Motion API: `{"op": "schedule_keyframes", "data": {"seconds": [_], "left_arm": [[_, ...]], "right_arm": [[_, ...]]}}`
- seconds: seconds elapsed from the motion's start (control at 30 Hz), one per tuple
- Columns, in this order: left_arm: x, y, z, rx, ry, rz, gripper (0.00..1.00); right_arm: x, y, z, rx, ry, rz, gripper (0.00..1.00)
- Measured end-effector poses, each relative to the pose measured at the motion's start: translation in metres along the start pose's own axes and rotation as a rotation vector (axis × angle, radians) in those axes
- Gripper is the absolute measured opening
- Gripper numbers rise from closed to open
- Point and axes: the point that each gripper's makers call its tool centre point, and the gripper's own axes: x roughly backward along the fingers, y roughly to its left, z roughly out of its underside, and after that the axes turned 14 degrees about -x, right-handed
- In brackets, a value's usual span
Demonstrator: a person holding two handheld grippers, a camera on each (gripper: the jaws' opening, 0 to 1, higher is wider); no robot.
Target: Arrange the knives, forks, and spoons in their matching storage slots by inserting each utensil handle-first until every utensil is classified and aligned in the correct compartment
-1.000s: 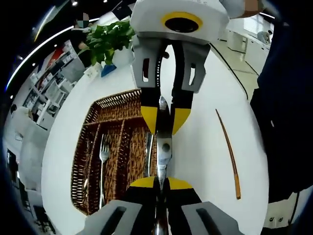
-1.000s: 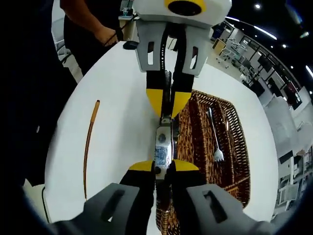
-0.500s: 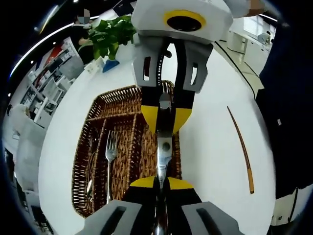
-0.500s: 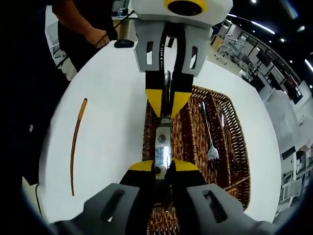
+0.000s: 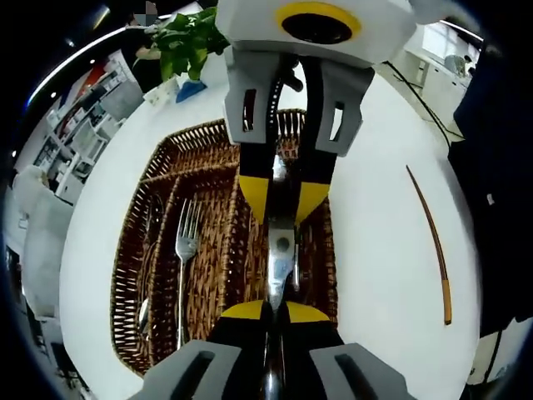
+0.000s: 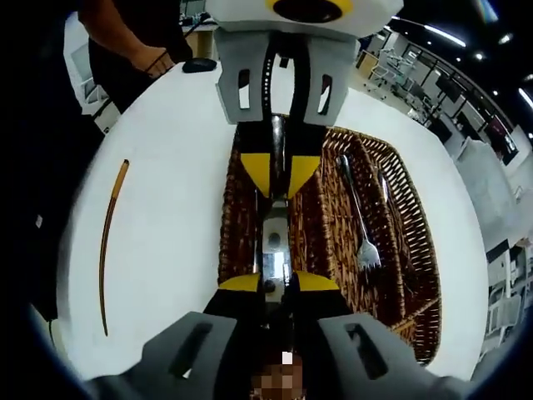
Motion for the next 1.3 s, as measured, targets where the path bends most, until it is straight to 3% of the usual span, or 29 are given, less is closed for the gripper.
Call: {"op": "schedule_keyframes", "data": {"seconds": [0.57, 0.9, 1.3], "left_arm": [[-0.019, 0.003, 0.011, 0.044, 0.008, 0.021, 0.07], [-0.024, 0.006, 0.012, 0.033, 0.017, -0.002, 0.06], [-0.021, 0.001, 0.026, 0.056, 0.05, 0.017, 0.15]], "right_arm": [[-0.017, -0.009, 0.009, -0.007, 0.025, 0.005, 0.13], [-0.022, -0.014, 0.02, -0.006, 0.063, 0.023, 0.13], [-0.02, -0.013, 0.022, -0.054, 0.05, 0.004, 0.13]]}}
